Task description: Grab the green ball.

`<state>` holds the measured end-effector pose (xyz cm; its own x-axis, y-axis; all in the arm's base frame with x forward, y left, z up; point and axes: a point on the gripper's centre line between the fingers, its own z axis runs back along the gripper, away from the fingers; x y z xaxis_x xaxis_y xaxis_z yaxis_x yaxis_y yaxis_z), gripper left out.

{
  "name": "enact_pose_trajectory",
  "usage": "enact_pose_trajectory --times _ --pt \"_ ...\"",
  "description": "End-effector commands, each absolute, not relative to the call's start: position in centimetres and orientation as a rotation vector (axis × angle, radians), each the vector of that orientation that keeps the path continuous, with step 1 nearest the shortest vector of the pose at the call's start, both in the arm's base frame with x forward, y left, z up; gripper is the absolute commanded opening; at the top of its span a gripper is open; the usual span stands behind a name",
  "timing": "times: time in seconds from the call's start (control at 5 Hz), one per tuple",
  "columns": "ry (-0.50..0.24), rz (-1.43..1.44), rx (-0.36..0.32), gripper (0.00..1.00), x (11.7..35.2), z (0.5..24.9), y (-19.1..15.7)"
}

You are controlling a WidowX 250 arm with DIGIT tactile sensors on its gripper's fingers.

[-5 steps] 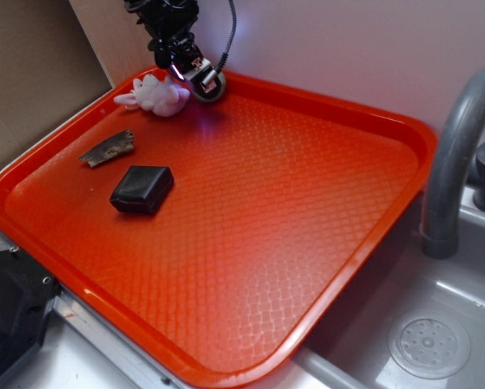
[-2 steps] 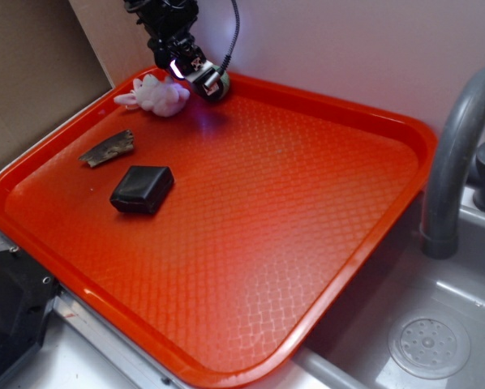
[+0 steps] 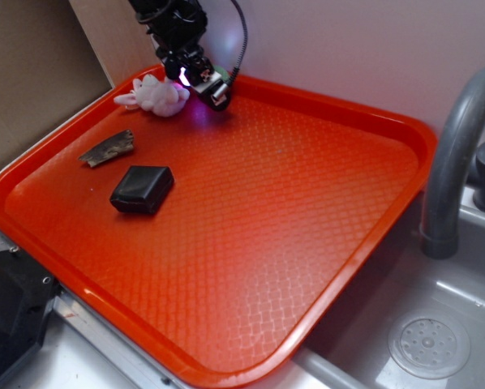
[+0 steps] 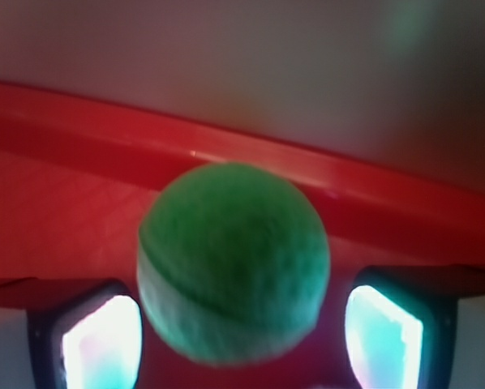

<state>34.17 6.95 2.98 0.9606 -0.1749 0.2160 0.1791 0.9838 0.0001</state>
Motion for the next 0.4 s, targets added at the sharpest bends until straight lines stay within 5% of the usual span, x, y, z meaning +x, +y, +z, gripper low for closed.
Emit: enact_pose_trajectory --times 0.0,0.2 --pt "-0.261 -0.218 0.016 1.0 36.09 3.57 6.18" --pt "-0.252 -0.205 0.018 0.94 36.06 3.23 5.8"
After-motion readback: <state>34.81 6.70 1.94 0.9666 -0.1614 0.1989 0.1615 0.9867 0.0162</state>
